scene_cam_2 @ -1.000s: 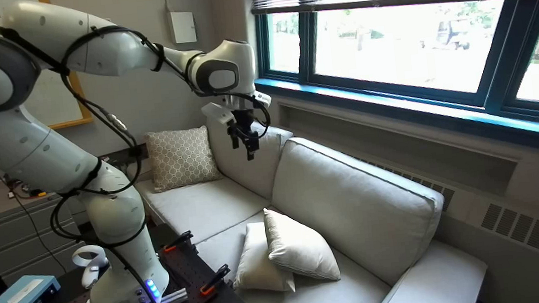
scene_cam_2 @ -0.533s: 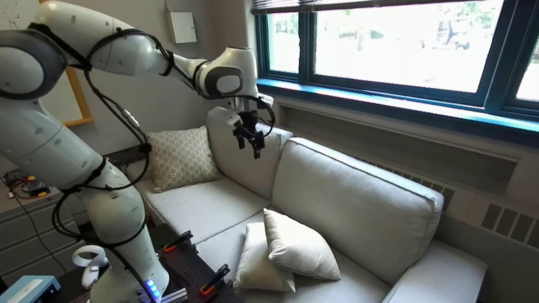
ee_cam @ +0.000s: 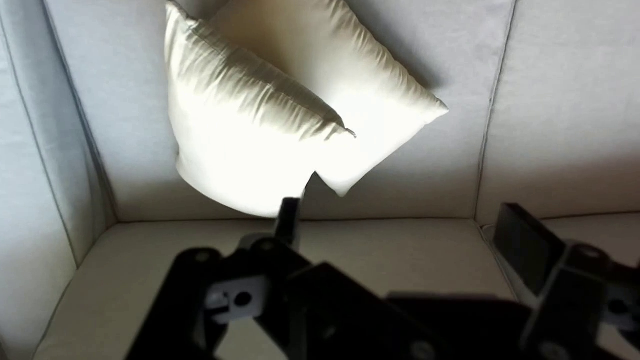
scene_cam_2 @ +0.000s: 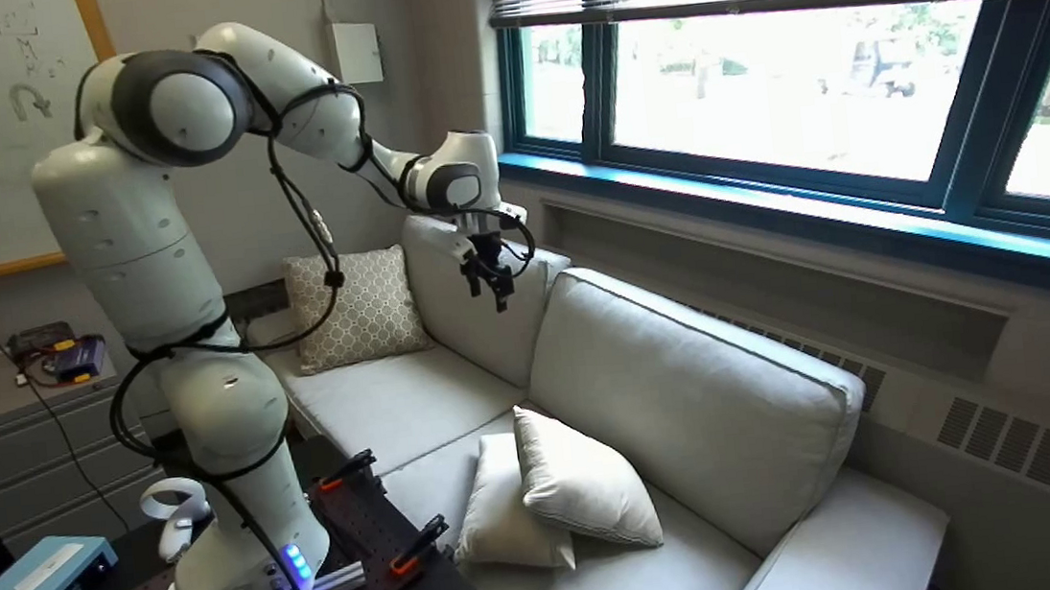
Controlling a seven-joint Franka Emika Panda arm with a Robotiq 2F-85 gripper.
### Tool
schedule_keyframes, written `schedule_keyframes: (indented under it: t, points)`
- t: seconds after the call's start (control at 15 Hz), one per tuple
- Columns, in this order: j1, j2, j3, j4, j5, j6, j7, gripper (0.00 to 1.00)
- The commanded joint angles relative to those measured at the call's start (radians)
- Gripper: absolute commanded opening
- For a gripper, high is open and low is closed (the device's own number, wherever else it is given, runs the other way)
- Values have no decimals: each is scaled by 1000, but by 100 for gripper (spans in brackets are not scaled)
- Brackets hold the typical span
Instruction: Put the pillows upright against the arm rest
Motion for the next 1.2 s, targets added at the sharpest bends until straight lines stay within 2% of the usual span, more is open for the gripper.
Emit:
schedule_keyframes:
  t: [0.0, 0.13, 0.33, 0.47, 0.73, 1.13]
  points:
    - [25, 183, 39, 118, -100, 45, 145, 100]
    - [48, 290, 31, 169, -238, 73, 248, 100]
    - [107, 440, -27, 260, -455, 48, 378, 100]
    - [151, 527, -70, 318, -538, 32, 423, 100]
    - [231, 677, -130, 404, -606, 50, 459, 100]
    - [297, 794, -135, 439, -570, 13, 415, 100]
